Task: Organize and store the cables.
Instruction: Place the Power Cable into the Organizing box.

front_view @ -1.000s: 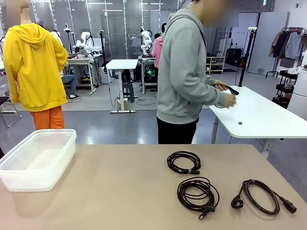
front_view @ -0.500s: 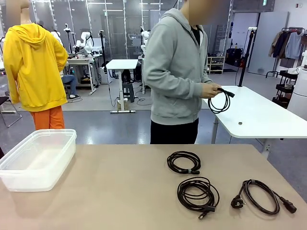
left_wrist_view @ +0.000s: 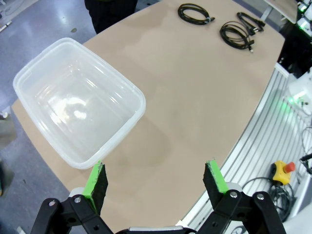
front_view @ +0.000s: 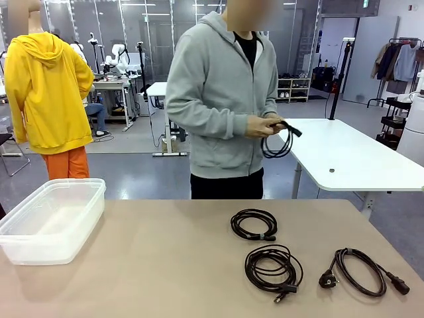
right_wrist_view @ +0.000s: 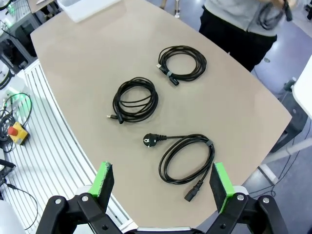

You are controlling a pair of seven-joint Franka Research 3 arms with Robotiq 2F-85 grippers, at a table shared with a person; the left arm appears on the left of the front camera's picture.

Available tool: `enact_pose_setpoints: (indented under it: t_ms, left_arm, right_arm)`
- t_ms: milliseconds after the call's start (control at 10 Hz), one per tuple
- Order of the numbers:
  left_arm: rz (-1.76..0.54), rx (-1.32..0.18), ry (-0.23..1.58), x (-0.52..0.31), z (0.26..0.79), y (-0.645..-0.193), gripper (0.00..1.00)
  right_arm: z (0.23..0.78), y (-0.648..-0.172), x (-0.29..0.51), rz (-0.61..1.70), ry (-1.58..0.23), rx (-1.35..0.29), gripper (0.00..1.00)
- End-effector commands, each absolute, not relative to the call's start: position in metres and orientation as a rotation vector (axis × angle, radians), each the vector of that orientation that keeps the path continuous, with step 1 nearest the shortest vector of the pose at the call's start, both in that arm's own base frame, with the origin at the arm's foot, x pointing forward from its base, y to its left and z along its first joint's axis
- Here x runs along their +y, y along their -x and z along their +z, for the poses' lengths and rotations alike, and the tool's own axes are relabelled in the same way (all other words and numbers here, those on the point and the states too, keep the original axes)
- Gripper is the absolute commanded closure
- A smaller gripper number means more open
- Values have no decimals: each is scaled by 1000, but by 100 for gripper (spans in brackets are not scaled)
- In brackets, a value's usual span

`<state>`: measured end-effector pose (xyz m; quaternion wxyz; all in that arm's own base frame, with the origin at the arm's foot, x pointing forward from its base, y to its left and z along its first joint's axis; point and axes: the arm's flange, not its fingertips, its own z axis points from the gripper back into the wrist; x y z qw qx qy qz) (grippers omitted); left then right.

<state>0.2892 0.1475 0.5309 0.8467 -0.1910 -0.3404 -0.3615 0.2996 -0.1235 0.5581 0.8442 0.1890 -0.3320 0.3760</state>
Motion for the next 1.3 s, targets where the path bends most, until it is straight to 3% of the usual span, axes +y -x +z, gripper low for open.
enact_pose_setpoints:
  t_ms: [0,400,1000,1200]
  left_arm:
    - [-783,-725,409,149,532,-289,0]
    - [-783,-725,409,149,532,-289,0]
    - [-783,-725,409,149,532,-289,0]
    - [-783,-725,409,149,532,-289,0]
  right_arm:
    - [552,-323,-115,807,-377,-637,0]
    - [517,-355,-114,838,-315,-549,0]
    - [511,-354,-114,826,-331,-542,0]
    - [497,-370,-96,999,-251,-462,0]
